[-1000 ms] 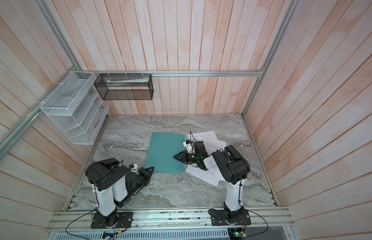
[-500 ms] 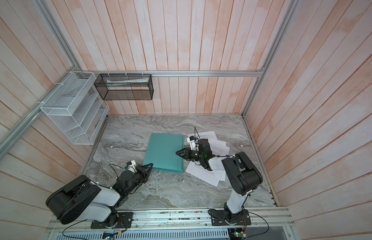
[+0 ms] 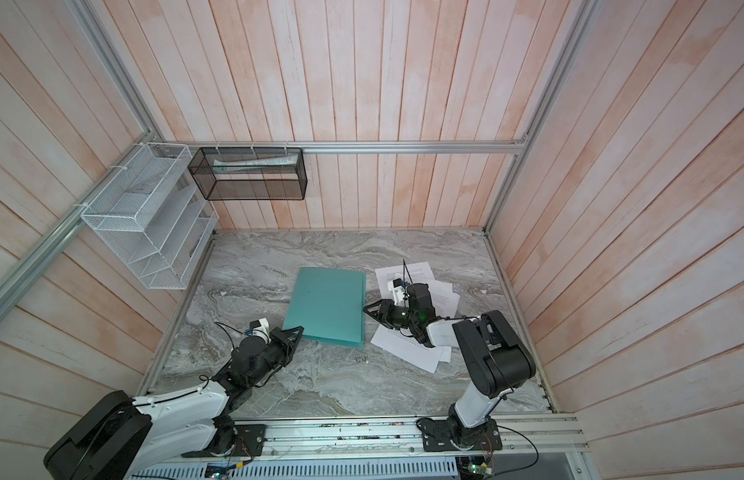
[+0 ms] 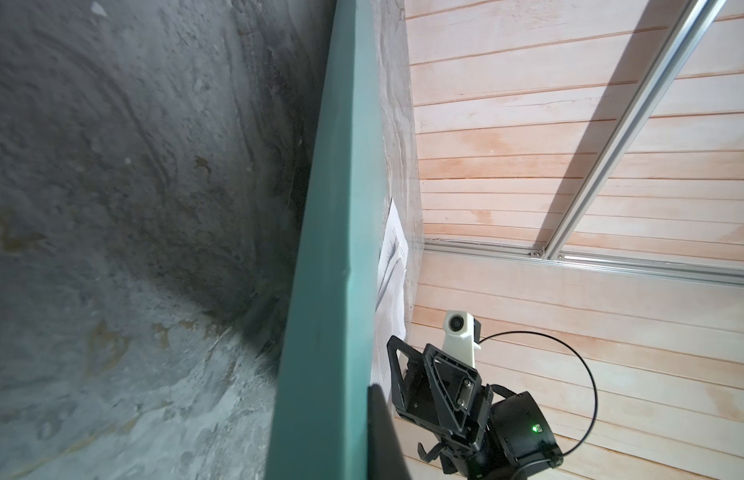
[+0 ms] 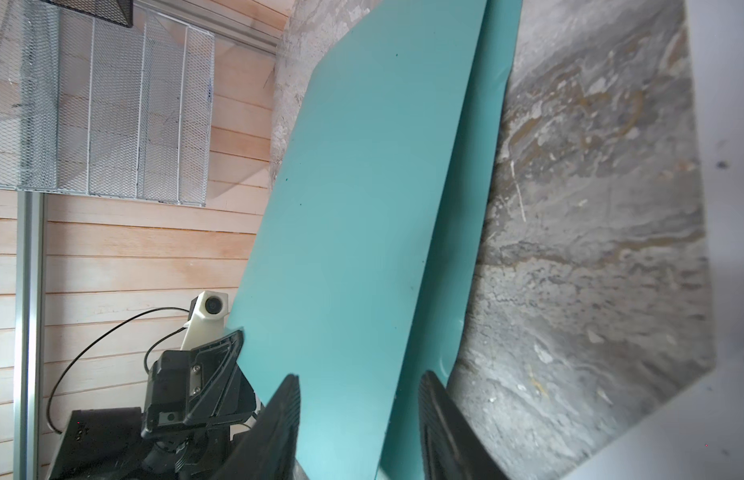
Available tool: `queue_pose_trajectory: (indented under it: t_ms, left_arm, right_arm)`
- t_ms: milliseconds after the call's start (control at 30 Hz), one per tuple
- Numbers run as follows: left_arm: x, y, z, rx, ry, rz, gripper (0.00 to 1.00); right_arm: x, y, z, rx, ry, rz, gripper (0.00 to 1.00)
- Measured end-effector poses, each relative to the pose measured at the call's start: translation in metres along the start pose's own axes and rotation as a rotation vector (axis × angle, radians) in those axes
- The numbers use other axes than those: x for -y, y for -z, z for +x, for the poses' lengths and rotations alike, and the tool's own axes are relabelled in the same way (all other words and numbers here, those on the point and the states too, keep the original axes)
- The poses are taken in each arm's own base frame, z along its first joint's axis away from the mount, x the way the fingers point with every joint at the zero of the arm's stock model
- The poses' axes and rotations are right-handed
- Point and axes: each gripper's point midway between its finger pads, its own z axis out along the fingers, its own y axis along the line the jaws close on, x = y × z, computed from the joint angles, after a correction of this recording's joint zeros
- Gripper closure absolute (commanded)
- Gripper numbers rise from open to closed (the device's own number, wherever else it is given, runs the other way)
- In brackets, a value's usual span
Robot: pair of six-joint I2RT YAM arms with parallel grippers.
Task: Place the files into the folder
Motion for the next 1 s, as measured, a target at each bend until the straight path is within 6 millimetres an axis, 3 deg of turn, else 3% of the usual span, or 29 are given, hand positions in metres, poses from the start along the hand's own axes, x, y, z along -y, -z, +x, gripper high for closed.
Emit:
queue_pose_trajectory:
  t_ms: [267,433,567,633,700,733,767,867,933,1000]
  left_arm:
    - [-0.004,-0.003,0.005,-0.014,-0.01,-0.018,1.0]
    - [-0.002,-0.003,0.007,-0.019,-0.012,-0.014,1.0]
    - [-0.002,-0.003,0.007,-0.02,-0.016,-0.013,1.0]
    - [-0.002,-0.003,0.007,-0.018,-0.02,-0.016,1.0]
    - [-0.006,-0.003,0.006,-0.016,-0.028,-0.031,1.0]
    - [-0.009,-0.003,0.005,-0.013,-0.035,-0.047,0.92]
    - [-0.013,-0.003,0.004,-0.011,-0.044,-0.065,0.68]
    - [-0.018,-0.004,0.003,-0.018,-0.098,-0.14,0.41]
    - [-0.011,-0.003,0.002,-0.024,-0.147,-0.163,0.05]
    - [0.0,-0.002,0.001,-0.026,-0.194,-0.171,0.0]
  right_arm:
    - [0.021,-0.011,0.011,-0.036,-0.06,0.001,0.69]
    - [0.028,-0.022,0.022,-0.073,-0.096,-0.016,0.7]
    - [0.024,-0.03,0.027,-0.094,-0.108,-0.05,0.86]
    - [0.021,-0.031,0.025,-0.091,-0.117,-0.067,1.0]
    - [0.016,-0.03,0.023,-0.09,-0.124,-0.086,1.0]
    - [0.014,-0.03,0.021,-0.087,-0.123,-0.095,1.0]
    - [0.011,-0.031,0.019,-0.086,-0.122,-0.102,1.0]
    - [0.003,-0.03,0.016,-0.083,-0.118,-0.119,1.0]
    - [-0.005,-0.028,0.013,-0.079,-0.107,-0.13,1.0]
    - [-0.016,-0.026,0.011,-0.075,-0.089,-0.144,1.0]
